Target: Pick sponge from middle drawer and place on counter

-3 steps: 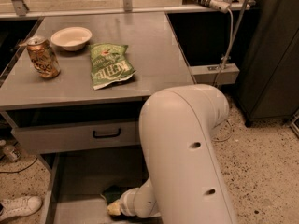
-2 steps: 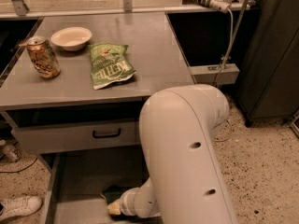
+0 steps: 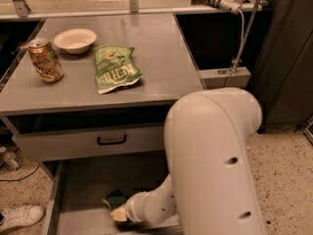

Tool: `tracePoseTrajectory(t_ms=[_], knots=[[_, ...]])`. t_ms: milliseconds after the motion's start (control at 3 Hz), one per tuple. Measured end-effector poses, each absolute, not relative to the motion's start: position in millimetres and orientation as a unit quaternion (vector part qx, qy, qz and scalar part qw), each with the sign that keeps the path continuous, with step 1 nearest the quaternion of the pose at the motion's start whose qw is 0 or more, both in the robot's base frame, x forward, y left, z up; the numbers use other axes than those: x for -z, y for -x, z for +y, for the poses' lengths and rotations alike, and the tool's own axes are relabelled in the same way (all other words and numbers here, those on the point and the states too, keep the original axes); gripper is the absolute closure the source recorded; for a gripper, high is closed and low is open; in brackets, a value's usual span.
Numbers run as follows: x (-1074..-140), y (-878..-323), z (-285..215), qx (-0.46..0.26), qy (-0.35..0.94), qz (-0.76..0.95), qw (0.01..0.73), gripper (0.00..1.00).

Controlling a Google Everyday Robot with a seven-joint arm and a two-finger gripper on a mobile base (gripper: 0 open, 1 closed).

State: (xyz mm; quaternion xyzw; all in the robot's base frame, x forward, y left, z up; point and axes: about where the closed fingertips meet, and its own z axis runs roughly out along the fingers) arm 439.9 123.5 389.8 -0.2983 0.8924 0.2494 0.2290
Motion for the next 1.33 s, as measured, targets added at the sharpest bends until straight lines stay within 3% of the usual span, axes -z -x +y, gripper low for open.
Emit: tracePoseTrajectory(t_ms=[333,667,1333], knots=[[-437,-438,125,-0.292,0.3,0.875,0.243,1.0],[-508,-431,86,-0.326,0.283,0.855,0.288,1.0],[-524,-430,75,-0.307,0.279,0.863,0.287,1.0]])
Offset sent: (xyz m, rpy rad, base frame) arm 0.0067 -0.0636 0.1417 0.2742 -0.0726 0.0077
